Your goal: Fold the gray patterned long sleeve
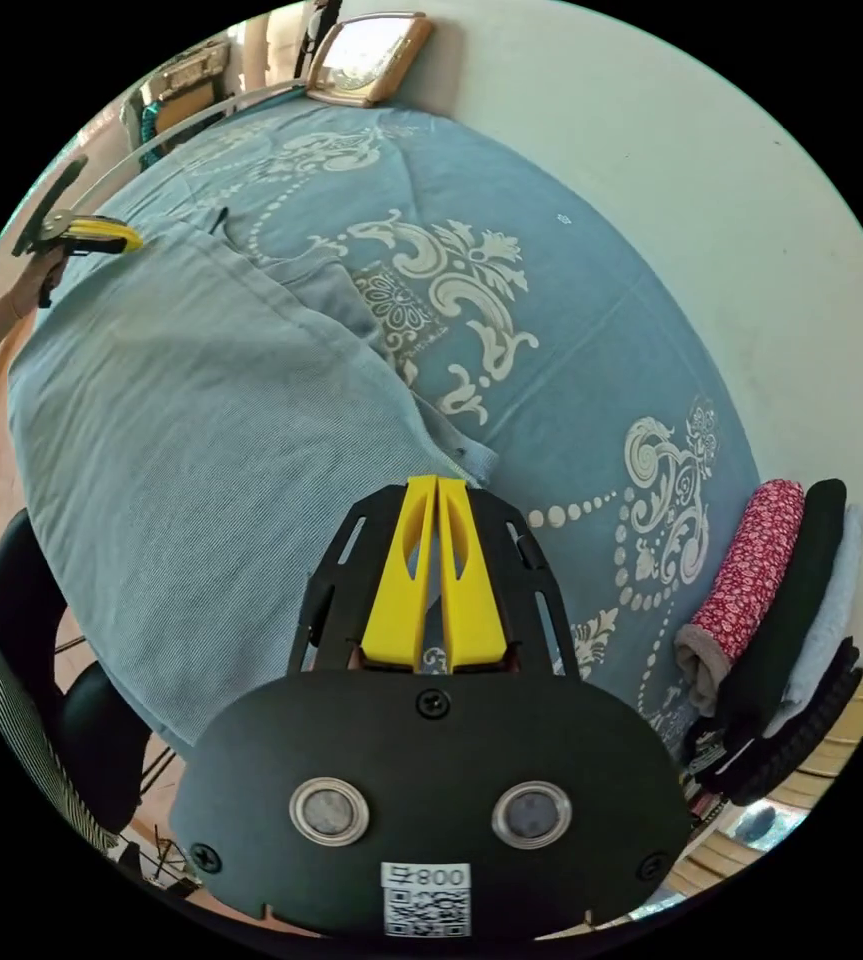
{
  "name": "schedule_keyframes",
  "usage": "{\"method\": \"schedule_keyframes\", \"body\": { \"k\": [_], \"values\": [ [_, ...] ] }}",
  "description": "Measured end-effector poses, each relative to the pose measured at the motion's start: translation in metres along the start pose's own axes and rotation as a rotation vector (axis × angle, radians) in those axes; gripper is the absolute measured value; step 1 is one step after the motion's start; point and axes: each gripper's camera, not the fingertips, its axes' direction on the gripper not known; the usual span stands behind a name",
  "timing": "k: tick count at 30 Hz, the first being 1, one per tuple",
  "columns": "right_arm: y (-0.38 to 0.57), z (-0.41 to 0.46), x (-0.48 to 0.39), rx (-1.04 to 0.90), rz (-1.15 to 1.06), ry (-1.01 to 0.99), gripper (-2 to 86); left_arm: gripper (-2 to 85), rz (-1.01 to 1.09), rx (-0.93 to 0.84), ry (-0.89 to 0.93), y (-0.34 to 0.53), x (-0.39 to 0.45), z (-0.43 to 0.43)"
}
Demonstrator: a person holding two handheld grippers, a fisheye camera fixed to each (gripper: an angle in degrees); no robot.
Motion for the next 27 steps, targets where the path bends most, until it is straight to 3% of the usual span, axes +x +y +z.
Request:
{"method": "schedule_keyframes", "body": {
  "k": [3, 7, 9, 16, 21, 23, 27],
  "values": [
    [0.007, -0.005, 0.027, 0.064, 0.088, -0.157, 0.1, 0.3, -0.072, 0.034, -0.003, 0.004, -0.008, -0.014],
    [0.019, 0.029, 0.035, -0.035, 0.109, -0.229, 0.1, 0.2, -0.084, 0.032, 0.001, 0.013, -0.005, -0.022],
    [0.038, 0.026, 0.046, 0.025, 0.182, -0.279, 0.1, 0.2, -0.105, 0.048, 0.022, 0.02, -0.003, -0.041],
    [0.129, -0.019, 0.041, 0.129, 0.245, -0.278, 0.2, 0.2, -0.097, 0.146, 0.113, 0.088, 0.033, -0.115],
    [0.244, -0.026, -0.007, 0.088, 0.313, -0.36, 0.2, 0.2, -0.197, 0.031, 0.03, 0.167, 0.064, -0.131],
    [0.272, -0.013, -0.022, 0.041, 0.335, -0.399, 0.1, 0.3, -0.251, -0.073, 0.021, 0.181, 0.063, -0.119],
    [0.301, 0.027, -0.051, -0.09, 0.339, -0.352, 0.0, 0.3, -0.324, -0.104, 0.075, 0.181, 0.069, -0.133]
  ]
}}
